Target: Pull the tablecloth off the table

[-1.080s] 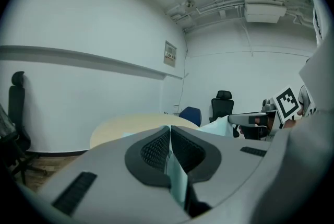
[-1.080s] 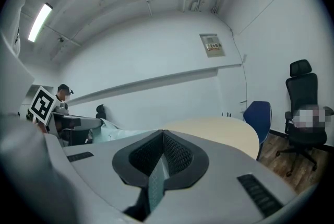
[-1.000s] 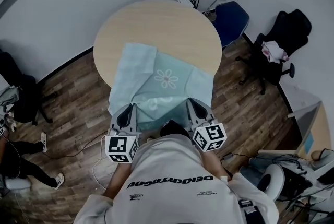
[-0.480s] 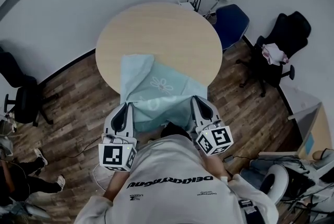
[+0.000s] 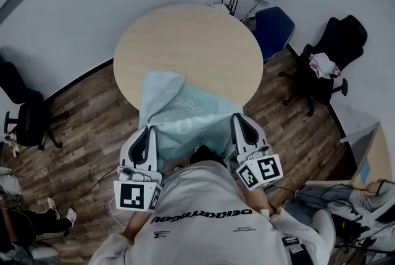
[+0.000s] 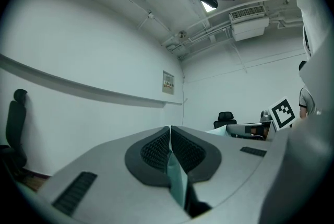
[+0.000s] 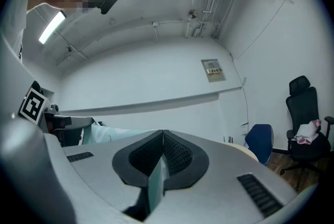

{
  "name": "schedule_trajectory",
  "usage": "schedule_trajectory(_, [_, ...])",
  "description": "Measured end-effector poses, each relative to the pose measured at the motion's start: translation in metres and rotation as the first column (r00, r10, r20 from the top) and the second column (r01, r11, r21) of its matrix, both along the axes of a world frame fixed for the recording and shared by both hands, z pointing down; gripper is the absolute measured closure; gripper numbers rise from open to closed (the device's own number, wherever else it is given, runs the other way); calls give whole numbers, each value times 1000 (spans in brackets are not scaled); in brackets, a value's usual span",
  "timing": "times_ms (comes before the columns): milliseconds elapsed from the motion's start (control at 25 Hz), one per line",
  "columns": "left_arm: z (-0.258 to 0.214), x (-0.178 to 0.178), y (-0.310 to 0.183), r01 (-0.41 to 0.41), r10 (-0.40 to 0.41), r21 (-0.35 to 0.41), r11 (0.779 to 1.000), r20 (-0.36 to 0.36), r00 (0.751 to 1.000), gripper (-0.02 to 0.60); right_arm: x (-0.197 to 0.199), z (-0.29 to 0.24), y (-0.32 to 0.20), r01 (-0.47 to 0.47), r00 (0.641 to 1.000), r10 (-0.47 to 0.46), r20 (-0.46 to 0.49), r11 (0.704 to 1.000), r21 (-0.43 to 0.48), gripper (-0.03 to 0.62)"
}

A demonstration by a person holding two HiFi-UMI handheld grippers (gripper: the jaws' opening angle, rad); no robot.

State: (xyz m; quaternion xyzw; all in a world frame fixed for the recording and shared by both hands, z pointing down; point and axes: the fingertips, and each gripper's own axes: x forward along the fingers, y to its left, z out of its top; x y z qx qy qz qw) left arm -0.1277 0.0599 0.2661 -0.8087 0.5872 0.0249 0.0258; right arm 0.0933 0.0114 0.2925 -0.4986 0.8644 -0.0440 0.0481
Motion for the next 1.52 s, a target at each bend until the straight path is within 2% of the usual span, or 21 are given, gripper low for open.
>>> schedule_trajectory(320, [28,-5,-14,9,-9,-58,998,-5,1000,563,-5,28,-7,-22,999,20,-30,998,-58,562])
schedule_trajectory(680, [46,-1,-26,2,-1,-87,996,7,1000,563,-3,46,-19,-40,999,36,-34,994,-102,562])
schedule_trajectory(1000, [52,-7,-29,5,-5,-103,995,3,1000,563,-9,49,-23,-43,999,39,-34,992,-115,562])
schedule_trajectory(1520, [59,6,-36,18,-18,-122,992,-5,1000,563,6,57,-31,-46,999,43,-22,990,-130,562])
